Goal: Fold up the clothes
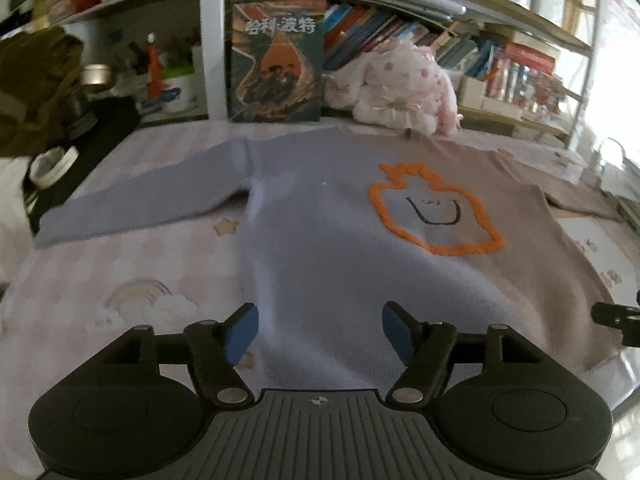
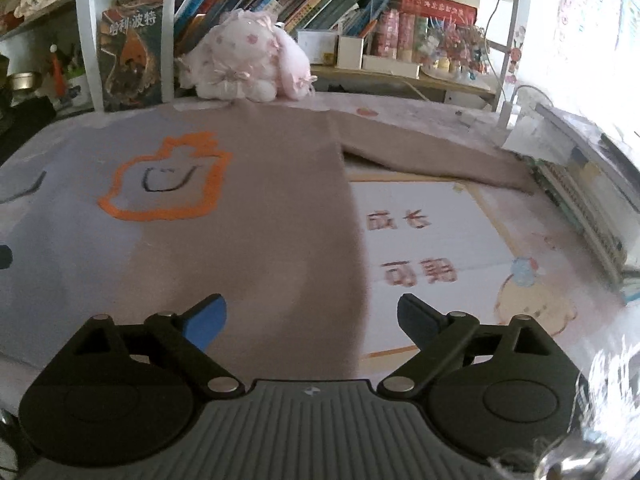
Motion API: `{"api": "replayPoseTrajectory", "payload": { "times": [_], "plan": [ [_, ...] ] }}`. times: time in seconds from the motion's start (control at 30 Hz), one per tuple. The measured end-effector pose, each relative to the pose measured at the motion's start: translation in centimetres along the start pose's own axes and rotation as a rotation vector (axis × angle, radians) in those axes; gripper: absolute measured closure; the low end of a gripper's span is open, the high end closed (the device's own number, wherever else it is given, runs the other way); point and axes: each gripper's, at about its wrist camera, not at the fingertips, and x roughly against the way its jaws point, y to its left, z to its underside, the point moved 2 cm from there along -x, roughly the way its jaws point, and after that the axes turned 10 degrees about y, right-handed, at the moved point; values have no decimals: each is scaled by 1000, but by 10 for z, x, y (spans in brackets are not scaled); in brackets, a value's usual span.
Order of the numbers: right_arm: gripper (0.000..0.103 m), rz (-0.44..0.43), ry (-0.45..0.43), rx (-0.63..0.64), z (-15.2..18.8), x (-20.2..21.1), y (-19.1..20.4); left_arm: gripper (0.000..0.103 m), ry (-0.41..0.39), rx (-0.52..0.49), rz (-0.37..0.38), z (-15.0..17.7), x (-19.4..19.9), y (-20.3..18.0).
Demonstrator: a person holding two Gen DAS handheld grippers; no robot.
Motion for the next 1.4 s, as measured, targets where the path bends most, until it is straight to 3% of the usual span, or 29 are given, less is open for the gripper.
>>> {"api": "replayPoseTrajectory", "payload": {
  "times": [0.4,0.6,0.9,1.4],
  "plan": [
    [10,30,9,-48,12,17,111,27,-2,-88,66,-8,-10,89],
    [10,51,13,-50,16,21,144,27,-1,-4,34,-8,-19,141],
    [9,96,6,-30,12,26,163,27,-28,179,-70,-18,-37,215],
    [7,115,31,30,12,32,172,29,-72,445,-111,-26,-63,278]
  ]
}}
